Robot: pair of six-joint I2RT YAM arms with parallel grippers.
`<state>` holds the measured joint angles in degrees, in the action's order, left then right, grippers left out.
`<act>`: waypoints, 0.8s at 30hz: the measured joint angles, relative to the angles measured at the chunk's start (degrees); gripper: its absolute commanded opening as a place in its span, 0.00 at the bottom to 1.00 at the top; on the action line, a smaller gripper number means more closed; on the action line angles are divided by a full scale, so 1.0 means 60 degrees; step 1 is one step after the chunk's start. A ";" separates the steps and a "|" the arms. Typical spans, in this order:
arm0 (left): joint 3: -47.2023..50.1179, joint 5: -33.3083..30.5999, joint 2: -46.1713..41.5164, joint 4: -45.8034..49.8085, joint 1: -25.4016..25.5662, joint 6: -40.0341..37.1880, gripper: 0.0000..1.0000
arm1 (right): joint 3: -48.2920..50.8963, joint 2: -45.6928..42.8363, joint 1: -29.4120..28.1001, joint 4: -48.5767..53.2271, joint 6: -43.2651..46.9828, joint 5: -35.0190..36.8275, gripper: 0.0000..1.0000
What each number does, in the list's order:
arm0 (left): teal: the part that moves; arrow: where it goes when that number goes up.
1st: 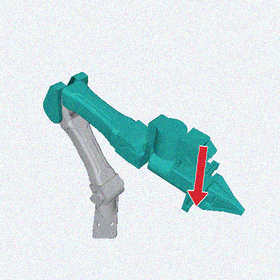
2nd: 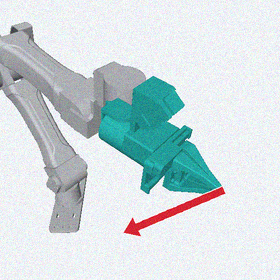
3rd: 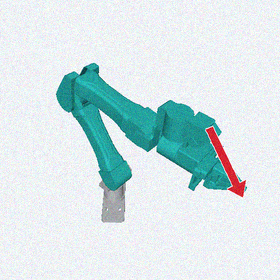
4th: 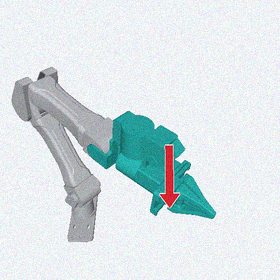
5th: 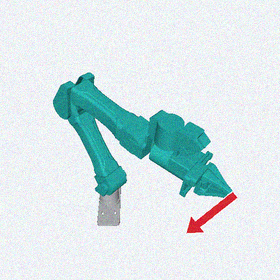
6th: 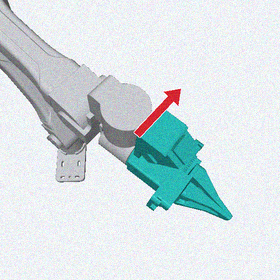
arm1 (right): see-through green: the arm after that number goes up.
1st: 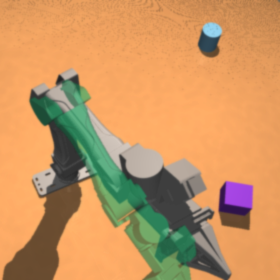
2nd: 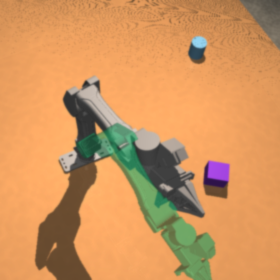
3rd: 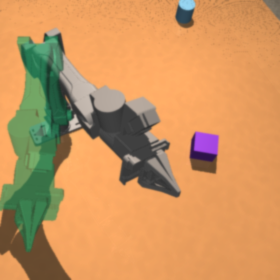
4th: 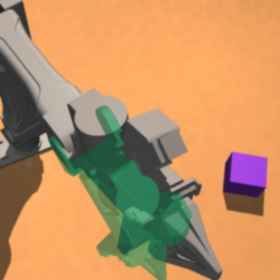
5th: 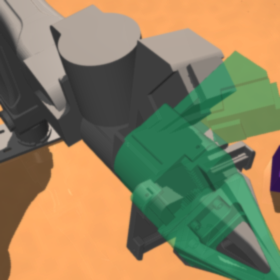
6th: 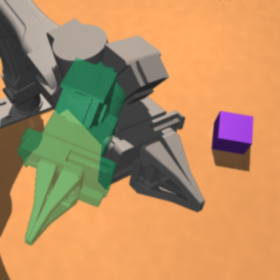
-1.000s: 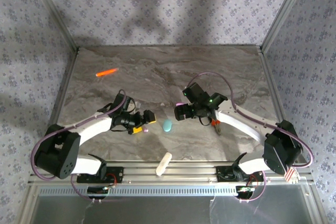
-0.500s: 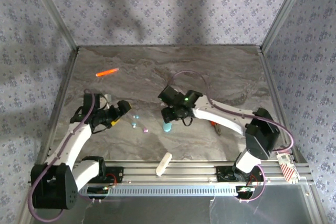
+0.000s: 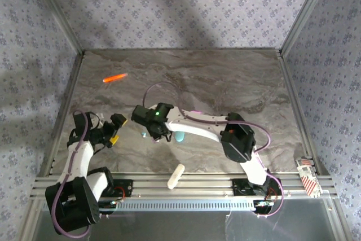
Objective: Insert the wireless bluetooth earbuds into the charging case
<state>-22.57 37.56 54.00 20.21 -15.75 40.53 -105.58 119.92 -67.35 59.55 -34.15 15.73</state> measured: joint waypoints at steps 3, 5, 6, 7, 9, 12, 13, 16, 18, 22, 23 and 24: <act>0.0069 0.0040 0.0000 -0.0091 -0.0262 0.0007 1.00 | -0.1126 0.0816 -0.0229 0.0532 -0.0022 0.0025 0.41; 0.0127 0.0062 0.0000 -0.0124 -0.0437 0.0007 1.00 | -0.1807 0.1300 -0.0346 0.0867 -0.0029 0.0058 0.40; 0.0153 0.0062 -0.0004 -0.0131 -0.0510 0.0007 1.00 | -0.2189 0.1570 -0.0412 0.1071 -0.0025 0.0076 0.39; 0.0178 0.0062 0.0000 -0.0131 -0.0554 0.0007 1.00 | -0.2510 0.1807 -0.0459 0.1264 -0.0033 0.0095 0.39; 0.0200 0.0062 0.0000 -0.0135 -0.0572 0.0004 1.00 | -0.3071 0.2218 -0.0535 0.1592 -0.0040 0.0153 0.39; 0.0215 0.0066 0.0000 -0.0142 -0.0576 0.0004 1.00 | -0.3679 0.2703 -0.0608 0.2014 -0.0036 0.0244 0.39; 0.0219 0.0066 -0.0004 -0.0142 -0.0583 0.0004 1.00 | -0.3850 0.2852 -0.0616 0.2142 -0.0036 0.0262 0.38; 0.0219 0.0062 0.0000 -0.0142 -0.0583 0.0004 1.00 | -0.4146 0.3144 -0.0637 0.2422 -0.0036 0.0393 0.38; 0.0219 0.0058 0.0000 -0.0142 -0.0583 0.0000 1.00 | -0.4240 0.3238 -0.0637 0.2539 -0.0036 0.0459 0.37; 0.0219 0.0051 0.0000 -0.0142 -0.0583 0.0000 1.00 | -0.4495 0.3468 -0.0637 0.2703 -0.0036 0.0499 0.33; 0.0219 0.0040 0.0000 -0.0142 -0.0583 0.0000 1.00 | -0.4532 0.3526 -0.0637 0.2714 -0.0036 0.0499 0.33; 0.0219 0.0018 0.0000 -0.0142 -0.0583 0.0000 1.00 | -0.4575 0.3592 -0.0637 0.2754 -0.0040 0.0499 0.33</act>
<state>-21.26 37.67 54.00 19.35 -19.25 40.53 -133.03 141.47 -71.18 76.07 -34.39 18.72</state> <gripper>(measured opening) 0.997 0.335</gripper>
